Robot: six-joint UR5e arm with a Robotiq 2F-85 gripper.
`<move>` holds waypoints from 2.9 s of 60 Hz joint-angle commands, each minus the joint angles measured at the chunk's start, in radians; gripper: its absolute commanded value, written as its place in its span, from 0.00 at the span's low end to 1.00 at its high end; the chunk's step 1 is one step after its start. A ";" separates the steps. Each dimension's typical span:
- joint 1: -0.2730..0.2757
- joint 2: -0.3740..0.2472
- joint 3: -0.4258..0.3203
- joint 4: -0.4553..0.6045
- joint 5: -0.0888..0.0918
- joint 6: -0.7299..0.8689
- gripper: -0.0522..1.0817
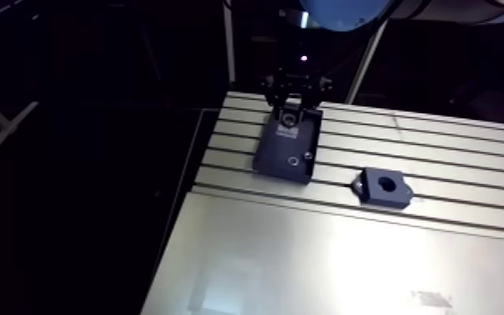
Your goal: Pick up the bearing and press it into the housing until flush.
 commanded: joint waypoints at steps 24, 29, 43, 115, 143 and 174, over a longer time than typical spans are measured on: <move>-0.145 -0.201 0.079 0.129 -0.048 -0.260 0.59; -0.188 -0.228 0.110 0.128 -0.072 -0.310 0.59; -0.230 -0.300 0.203 0.123 -0.074 -0.327 0.59; -0.368 -0.236 0.321 -0.054 -0.051 -0.353 0.59; -0.369 -0.208 0.344 -0.082 -0.052 -0.353 0.59; -0.375 -0.198 0.360 -0.083 -0.052 -0.353 0.59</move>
